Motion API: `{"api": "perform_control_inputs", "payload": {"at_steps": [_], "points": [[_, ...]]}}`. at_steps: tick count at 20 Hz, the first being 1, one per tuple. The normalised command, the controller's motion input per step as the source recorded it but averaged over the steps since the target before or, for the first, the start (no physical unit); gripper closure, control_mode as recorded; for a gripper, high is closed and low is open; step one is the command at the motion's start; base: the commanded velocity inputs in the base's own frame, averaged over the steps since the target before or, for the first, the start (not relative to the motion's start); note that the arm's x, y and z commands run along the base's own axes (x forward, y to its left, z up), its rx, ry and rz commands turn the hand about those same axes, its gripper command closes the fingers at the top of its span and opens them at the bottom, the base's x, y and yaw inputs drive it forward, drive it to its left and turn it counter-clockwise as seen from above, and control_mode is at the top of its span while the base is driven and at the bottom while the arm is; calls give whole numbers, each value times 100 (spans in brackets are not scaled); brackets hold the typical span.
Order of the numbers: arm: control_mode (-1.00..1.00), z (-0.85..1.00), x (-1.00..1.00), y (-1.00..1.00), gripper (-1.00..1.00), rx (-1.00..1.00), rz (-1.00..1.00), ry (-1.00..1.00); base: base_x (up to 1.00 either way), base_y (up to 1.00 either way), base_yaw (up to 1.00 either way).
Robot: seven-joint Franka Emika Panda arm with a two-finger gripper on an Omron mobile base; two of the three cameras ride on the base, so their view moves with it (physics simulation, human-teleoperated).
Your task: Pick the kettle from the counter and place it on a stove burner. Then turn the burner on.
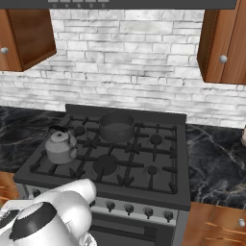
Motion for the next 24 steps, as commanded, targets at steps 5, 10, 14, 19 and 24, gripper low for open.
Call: {"api": "perform_control_inputs", "payload": {"at_steps": [5, 10, 14, 19, 24], "points": [[-100, -14, 21, 3, -100, 0, 0, -8, 0, 0, 0], [-100, -19, 15, 5, -100, 0, 0, -4, 0, 0, 0], [-100, -34, 3, 13, -100, 0, 0, 0, 0, 0, 0], [-100, -14, 0, 5, -100, 1, 0, 0, 0, 0, 0], [-100, 0, 0, 0, -100, 0, 0, 0, 0, 0, 0]]}}
